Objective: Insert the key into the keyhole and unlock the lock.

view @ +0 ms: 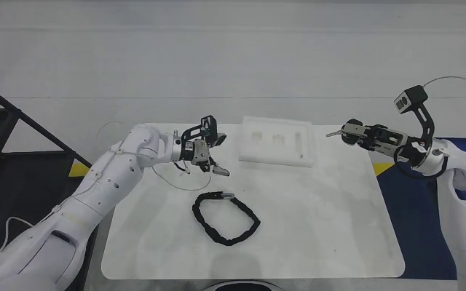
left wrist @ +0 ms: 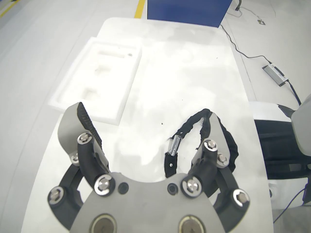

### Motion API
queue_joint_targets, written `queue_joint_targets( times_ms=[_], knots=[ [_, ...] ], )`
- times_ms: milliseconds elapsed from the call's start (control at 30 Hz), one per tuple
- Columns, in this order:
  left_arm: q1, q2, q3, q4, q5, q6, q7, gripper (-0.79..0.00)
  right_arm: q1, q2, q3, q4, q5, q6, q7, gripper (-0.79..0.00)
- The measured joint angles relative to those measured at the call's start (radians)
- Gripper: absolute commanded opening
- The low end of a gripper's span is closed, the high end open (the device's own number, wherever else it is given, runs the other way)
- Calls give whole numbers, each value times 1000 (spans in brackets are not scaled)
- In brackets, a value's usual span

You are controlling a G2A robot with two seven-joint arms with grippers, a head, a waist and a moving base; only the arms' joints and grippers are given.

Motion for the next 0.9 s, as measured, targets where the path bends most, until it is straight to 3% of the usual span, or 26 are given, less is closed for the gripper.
queue_joint_targets(
  times_ms=[633,900],
  knots=[
    [-130,-65,383,227,234,0,257,0,0,0,0,0,0,0,0,-785],
    [-139,-67,401,236,235,0,266,0,0,0,0,0,0,0,0,-785]
  ],
)
